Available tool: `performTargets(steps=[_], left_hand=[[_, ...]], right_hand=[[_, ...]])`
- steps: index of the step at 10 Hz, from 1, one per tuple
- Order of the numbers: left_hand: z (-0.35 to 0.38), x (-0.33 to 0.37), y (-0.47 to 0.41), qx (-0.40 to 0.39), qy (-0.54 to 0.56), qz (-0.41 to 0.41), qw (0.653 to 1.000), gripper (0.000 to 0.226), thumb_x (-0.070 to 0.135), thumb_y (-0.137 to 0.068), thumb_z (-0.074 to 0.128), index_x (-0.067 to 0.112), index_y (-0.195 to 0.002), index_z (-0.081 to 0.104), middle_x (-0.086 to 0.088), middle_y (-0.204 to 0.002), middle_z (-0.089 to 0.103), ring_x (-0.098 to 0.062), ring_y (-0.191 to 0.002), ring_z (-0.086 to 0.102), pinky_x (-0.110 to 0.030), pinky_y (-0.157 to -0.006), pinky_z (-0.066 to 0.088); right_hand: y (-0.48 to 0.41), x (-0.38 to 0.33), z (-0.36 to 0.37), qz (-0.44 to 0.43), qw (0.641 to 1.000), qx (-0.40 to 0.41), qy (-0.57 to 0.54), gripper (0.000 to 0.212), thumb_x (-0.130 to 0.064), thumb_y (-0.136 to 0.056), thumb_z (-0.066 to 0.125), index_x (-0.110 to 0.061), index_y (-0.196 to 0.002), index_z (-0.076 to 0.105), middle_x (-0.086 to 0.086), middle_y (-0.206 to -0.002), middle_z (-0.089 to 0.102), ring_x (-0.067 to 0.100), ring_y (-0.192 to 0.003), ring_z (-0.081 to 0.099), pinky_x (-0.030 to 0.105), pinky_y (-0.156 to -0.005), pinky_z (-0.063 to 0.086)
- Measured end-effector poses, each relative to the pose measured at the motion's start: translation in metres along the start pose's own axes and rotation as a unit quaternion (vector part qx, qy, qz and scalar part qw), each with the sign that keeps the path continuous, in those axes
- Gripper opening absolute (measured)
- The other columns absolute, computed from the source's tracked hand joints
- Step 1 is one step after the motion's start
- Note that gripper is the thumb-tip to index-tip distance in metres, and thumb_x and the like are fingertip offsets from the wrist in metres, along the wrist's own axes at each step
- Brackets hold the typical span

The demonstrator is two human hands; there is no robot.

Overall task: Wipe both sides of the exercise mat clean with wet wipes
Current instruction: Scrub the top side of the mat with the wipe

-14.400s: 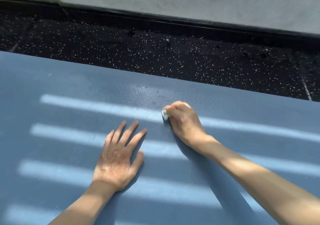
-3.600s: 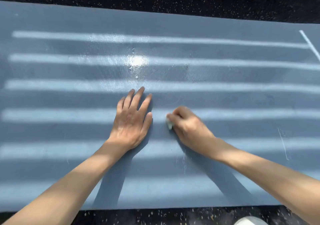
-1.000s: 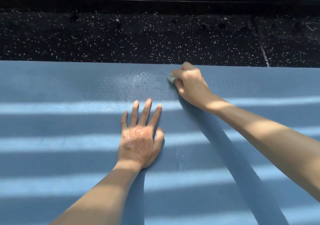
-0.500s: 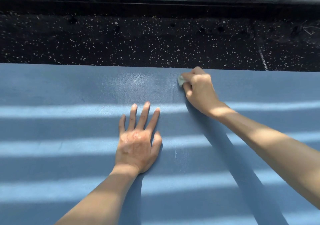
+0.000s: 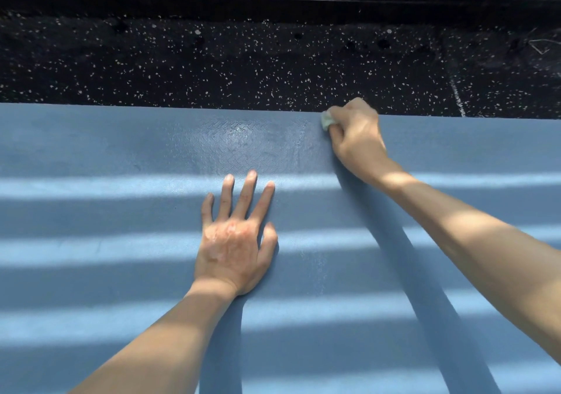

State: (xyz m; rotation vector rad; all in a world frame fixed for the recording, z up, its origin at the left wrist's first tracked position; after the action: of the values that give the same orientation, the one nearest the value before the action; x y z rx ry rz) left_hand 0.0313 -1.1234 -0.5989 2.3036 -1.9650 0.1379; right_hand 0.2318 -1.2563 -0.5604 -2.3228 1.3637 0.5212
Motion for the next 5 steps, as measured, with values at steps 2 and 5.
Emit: performTargets(steps=[2, 5], left_hand=[[0.000, 0.000, 0.000, 0.000, -0.006, -0.001, 1.000, 0.063, 0.036, -0.087, 0.034, 0.021, -0.146, 0.047, -0.007, -0.157, 0.037, -0.038, -0.143, 0.032, -0.058, -0.110, 0.027], [0.002, -0.001, 0.000, 0.001, -0.001, 0.000, 1.000, 0.063, 0.037, -0.087, 0.034, 0.022, -0.148, 0.044, -0.007, -0.158, 0.035, -0.038, -0.144, 0.030, -0.058, -0.111, 0.025]], right_hand=[[0.026, -0.006, 0.007, -0.059, 0.994, -0.090, 0.023, 0.024, -0.010, -0.090, 0.050, -0.005, -0.085, 0.072, 0.016, -0.090, 0.058, 0.028, -0.078, 0.058, 0.023, -0.069, 0.042], [0.081, -0.021, 0.007, -0.150, 0.975, -0.164, -0.005, 0.016, 0.001, -0.084, 0.055, -0.005, -0.090, 0.068, 0.014, -0.087, 0.056, 0.027, -0.073, 0.056, 0.029, -0.067, 0.041]])
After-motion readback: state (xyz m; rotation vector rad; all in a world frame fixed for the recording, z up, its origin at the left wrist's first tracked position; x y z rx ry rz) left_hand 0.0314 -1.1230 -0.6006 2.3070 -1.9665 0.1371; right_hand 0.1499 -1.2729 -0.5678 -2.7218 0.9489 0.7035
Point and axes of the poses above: each hand's wrist, its own y-axis away from the middle knuckle, its own z-axis out of the palm, x = y × z, the point moved 4 cm from there along -y, towards the middle knuckle
